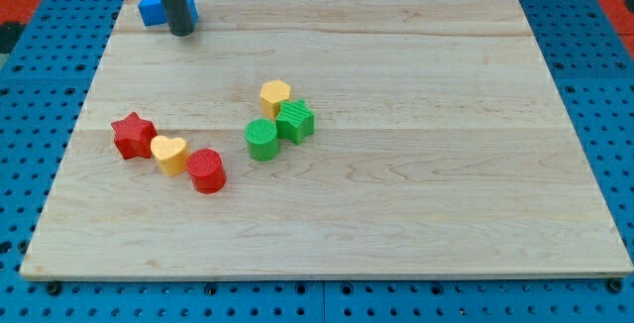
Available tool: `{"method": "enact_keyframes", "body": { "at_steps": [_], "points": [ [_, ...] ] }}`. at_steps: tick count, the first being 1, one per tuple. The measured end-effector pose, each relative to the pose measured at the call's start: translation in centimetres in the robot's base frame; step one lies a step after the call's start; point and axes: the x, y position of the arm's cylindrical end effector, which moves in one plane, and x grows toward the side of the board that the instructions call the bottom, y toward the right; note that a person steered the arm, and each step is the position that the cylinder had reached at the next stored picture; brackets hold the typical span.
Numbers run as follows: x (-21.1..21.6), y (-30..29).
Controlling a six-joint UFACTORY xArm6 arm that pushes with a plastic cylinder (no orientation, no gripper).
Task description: Place the green star at the center let side of the board
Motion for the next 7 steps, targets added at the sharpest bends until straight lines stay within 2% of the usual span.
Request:
{"method": "enact_keyframes", "body": {
  "at_steps": [2,3,6,7],
  "points": [
    [7.5,5.4],
    [11.0,5.8],
    [11.8,5.9],
    [14.4,7.8]
  ]
}}
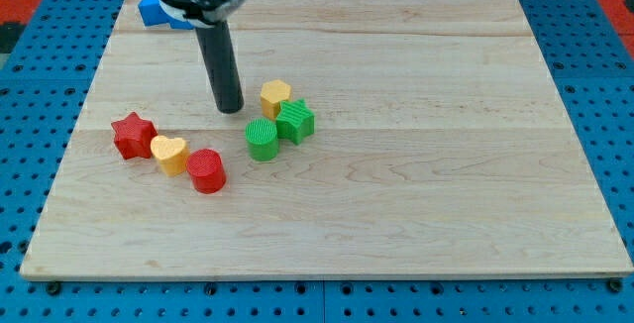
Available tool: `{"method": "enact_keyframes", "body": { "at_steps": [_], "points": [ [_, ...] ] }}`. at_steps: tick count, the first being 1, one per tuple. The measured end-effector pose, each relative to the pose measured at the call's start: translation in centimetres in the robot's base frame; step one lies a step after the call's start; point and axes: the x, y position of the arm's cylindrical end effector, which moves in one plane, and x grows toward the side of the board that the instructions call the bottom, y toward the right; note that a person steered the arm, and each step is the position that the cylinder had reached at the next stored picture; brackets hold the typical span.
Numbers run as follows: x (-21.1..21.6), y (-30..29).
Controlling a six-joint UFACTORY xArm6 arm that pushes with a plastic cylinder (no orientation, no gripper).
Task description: Place the green star at the center let side of the board
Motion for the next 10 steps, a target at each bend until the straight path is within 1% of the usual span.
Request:
{"method": "enact_keyframes", "body": {
  "at_steps": [1,2,3,4,5,7,8,9,10],
  "points": [
    [3.8,1.8],
    [6.7,3.5],
    [8.6,6.1],
    [6.8,11.8],
    [2.7,10.8],
    [0.7,-3.5],
    [-0.3,-1.6],
    [-1.3,2.9],
    [-5.3,1.5]
  ]
}}
